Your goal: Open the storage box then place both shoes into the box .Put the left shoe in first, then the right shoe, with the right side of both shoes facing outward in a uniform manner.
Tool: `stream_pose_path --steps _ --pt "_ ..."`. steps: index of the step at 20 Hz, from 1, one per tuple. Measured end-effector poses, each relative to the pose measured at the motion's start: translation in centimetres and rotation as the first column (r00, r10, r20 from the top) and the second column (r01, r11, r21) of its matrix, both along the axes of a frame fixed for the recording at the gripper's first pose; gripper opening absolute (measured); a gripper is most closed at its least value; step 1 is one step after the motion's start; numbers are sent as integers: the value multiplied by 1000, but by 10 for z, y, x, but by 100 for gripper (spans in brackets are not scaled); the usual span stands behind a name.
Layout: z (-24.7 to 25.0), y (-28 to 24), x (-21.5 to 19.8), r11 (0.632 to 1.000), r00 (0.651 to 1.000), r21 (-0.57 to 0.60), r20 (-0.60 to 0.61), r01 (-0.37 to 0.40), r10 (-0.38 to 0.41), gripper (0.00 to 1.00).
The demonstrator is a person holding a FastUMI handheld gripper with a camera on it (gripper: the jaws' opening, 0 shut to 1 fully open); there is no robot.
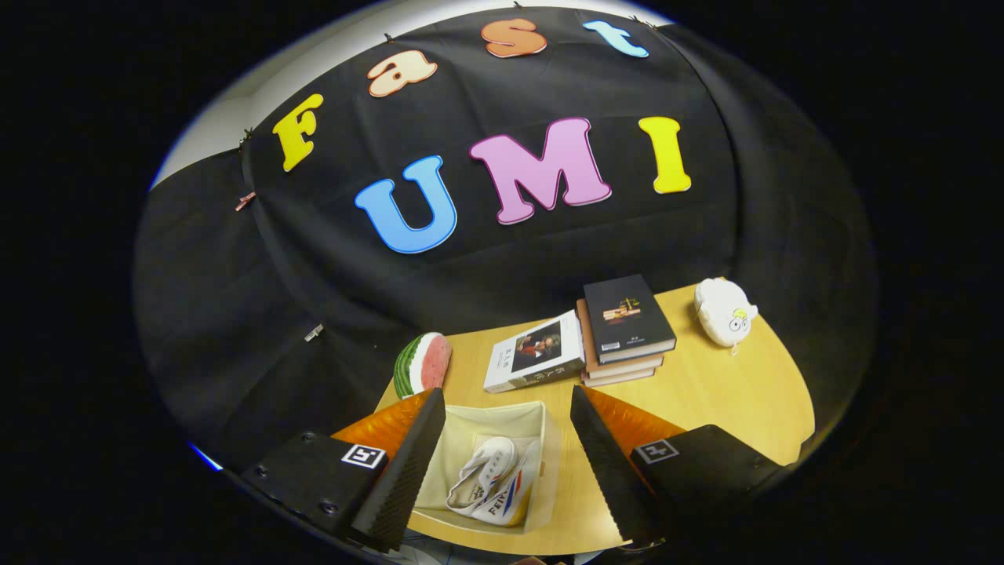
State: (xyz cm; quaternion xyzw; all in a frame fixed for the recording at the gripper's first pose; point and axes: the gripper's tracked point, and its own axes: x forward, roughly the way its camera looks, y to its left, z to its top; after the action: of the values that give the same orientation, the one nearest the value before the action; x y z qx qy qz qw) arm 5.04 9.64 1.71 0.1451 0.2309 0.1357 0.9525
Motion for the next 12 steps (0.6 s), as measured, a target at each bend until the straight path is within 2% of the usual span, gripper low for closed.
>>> stream_pose_path --steps 2,6,10,12 --pt "24 -27 7 999 996 -52 89 10 -5 99" --pt "63 -101 17 979 967 -177 249 100 -53 99" --pt "79 -169 17 952 912 -209 389 222 -128 99" --pt "76 -193 12 945 891 -200 427 260 -155 99"
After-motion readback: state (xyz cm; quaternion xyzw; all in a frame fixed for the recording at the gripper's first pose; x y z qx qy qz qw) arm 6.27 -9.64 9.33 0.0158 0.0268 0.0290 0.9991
